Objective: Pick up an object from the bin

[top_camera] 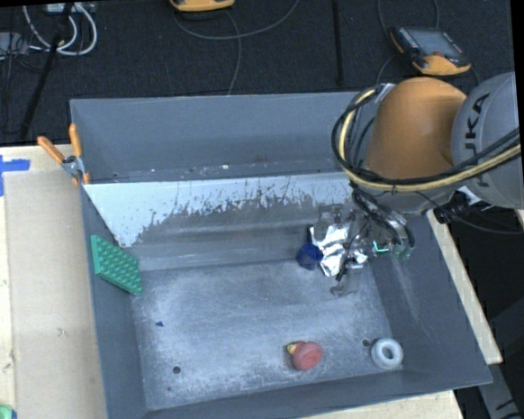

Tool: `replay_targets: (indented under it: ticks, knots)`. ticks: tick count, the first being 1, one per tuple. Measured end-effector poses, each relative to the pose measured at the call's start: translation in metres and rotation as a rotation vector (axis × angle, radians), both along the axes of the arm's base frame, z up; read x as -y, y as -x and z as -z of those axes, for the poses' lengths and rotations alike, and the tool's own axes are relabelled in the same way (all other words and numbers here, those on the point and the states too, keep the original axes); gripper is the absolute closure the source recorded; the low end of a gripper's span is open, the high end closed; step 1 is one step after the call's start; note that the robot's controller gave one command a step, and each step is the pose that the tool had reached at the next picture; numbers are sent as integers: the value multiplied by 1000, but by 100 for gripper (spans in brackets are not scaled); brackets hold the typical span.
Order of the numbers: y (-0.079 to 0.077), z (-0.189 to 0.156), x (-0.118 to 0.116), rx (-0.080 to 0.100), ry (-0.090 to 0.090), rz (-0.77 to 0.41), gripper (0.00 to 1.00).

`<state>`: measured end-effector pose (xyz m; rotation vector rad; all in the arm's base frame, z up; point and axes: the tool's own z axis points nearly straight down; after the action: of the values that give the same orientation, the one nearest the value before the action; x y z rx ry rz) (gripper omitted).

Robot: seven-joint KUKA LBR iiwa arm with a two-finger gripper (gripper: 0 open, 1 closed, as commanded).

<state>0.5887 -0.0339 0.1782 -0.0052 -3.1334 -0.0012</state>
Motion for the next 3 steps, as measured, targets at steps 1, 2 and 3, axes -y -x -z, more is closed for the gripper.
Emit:
replay_targets:
  ticks: [1, 2, 3]
  knots:
    - [72, 108, -50, 9, -1, -342, 0]
    - [113, 78, -67, 4, -2, -439, 0]
    - [119, 75, -59, 7, -3, -726, 0]
